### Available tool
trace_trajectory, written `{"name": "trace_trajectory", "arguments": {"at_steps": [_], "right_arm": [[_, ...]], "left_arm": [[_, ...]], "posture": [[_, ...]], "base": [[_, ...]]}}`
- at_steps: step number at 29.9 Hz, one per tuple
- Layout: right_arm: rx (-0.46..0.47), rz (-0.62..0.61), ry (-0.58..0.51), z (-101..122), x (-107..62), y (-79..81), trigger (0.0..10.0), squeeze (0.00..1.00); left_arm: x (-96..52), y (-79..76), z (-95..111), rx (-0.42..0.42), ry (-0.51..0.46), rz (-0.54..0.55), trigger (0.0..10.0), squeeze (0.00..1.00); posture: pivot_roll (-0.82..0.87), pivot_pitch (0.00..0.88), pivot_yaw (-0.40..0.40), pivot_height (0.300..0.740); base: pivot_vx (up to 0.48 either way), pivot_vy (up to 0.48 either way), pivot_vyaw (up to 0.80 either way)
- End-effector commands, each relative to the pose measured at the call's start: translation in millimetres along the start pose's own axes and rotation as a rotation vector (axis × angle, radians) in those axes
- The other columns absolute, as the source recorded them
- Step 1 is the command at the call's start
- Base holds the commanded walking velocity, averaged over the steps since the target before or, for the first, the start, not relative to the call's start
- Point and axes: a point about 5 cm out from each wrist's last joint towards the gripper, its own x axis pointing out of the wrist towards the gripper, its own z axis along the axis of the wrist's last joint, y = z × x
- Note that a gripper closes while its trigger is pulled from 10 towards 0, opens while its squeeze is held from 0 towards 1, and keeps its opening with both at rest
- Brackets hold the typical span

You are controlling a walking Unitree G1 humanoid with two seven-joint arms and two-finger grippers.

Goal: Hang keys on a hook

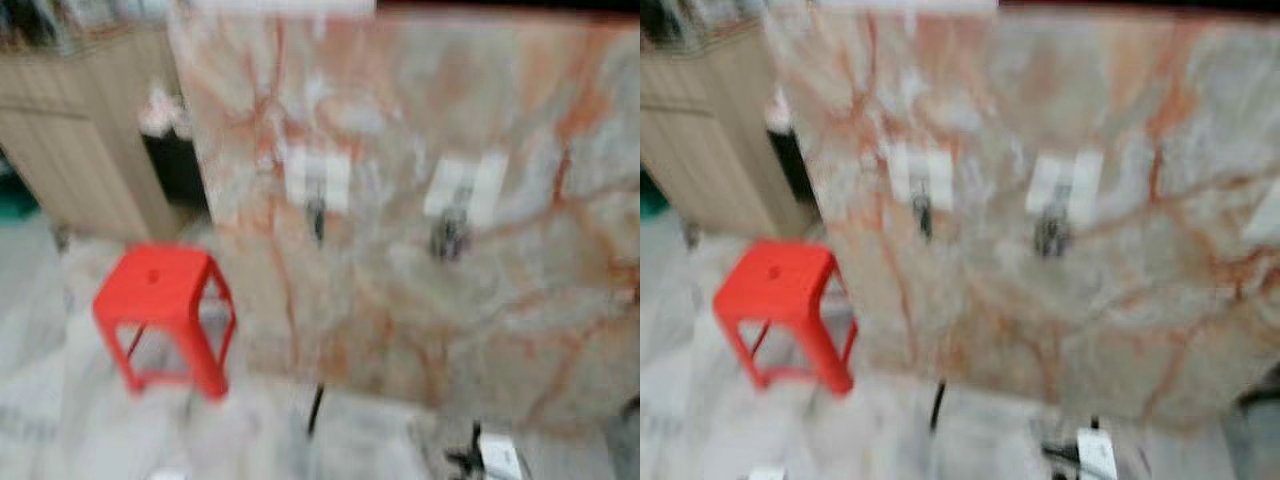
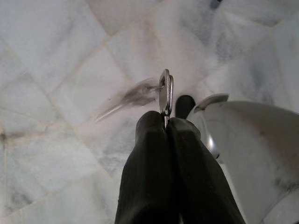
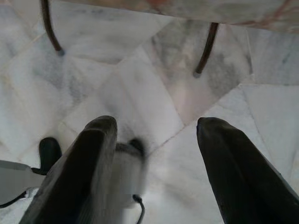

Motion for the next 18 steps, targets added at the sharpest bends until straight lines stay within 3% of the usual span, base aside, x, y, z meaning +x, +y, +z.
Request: {"name": "trace_trajectory", "arguments": {"at_steps": [1,4,10,18], "right_arm": [[0.013,-0.013,-0.001,-0.4,-1.0,-5.3,10.0,0.00],[0.007,-0.009,0.006,-0.6,-1.0,-5.2,10.0,0.00],[0.001,0.000,0.008,-0.5,-0.9,-4.7,10.0,0.00],[0.001,0.000,0.001,0.0,-1.0,-5.1,10.0,0.00]], "left_arm": [[1.7,-9.3,0.9,0.014,0.004,-0.015,10.0,0.00],[2.5,-14.4,1.2,0.016,0.004,-0.019,10.0,0.00],[3.6,-22.1,1.9,0.018,0.003,-0.026,10.0,0.00],[3.5,-18.8,2.7,0.019,0.001,-0.020,10.0,0.00]], "posture": [[-0.03,0.000,0.008,0.740],[-0.03,0.000,0.008,0.740],[-0.03,0.000,0.008,0.740],[-0.03,0.000,0.009,0.740]], "base": [[0.000,-0.360,0.00],[0.000,-0.360,-0.30],[0.000,-0.363,-0.77],[0.000,-0.362,0.00]]}}
